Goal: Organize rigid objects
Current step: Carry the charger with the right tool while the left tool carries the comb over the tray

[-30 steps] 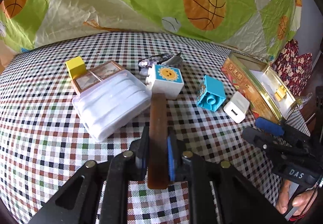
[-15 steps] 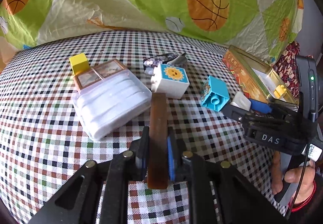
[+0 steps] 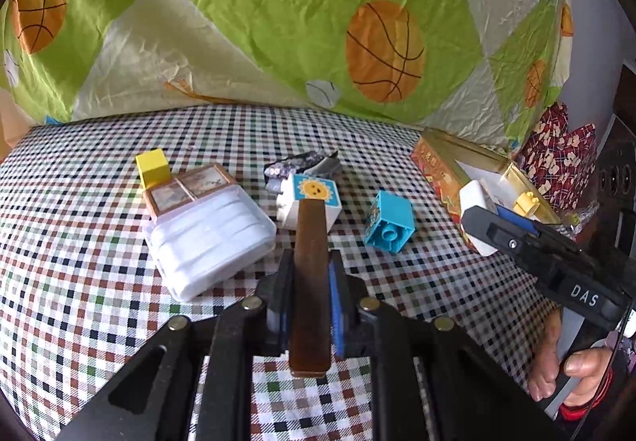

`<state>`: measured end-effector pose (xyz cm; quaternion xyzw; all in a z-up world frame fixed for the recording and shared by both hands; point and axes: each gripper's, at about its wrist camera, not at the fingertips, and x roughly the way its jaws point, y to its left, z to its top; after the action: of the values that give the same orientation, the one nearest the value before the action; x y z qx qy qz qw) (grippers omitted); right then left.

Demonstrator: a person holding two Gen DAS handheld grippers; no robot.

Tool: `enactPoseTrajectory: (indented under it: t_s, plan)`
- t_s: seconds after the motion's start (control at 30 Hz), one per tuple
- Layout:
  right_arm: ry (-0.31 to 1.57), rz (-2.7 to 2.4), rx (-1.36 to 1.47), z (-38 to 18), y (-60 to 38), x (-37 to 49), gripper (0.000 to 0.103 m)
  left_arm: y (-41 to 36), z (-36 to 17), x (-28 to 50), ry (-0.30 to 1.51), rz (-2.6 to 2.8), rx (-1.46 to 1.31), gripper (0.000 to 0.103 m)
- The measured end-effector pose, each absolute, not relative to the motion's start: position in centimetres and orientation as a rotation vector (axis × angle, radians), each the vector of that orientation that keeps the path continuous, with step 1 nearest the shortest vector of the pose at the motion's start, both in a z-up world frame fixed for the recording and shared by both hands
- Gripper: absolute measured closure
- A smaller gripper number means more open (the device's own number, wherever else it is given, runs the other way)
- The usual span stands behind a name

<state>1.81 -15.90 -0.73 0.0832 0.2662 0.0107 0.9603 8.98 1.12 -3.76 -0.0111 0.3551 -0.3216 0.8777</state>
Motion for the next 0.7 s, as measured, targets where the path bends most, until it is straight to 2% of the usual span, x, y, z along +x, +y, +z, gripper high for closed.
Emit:
enactPoseTrajectory:
  t_s: [0.4, 0.7]
  plan:
    - [0.371, 0.017, 0.212, 1.8, -18.7, -0.7, 0.042, -0.4, -0.8, 6.2, 0.589, -0.683, -0.091, 0.089]
    - [0.337, -0.085, 0.206, 2.1, -23.2, -2.6, 0.042, -5.1, 1.3, 4.0, 0.531, -0.699, -0.049, 0.089]
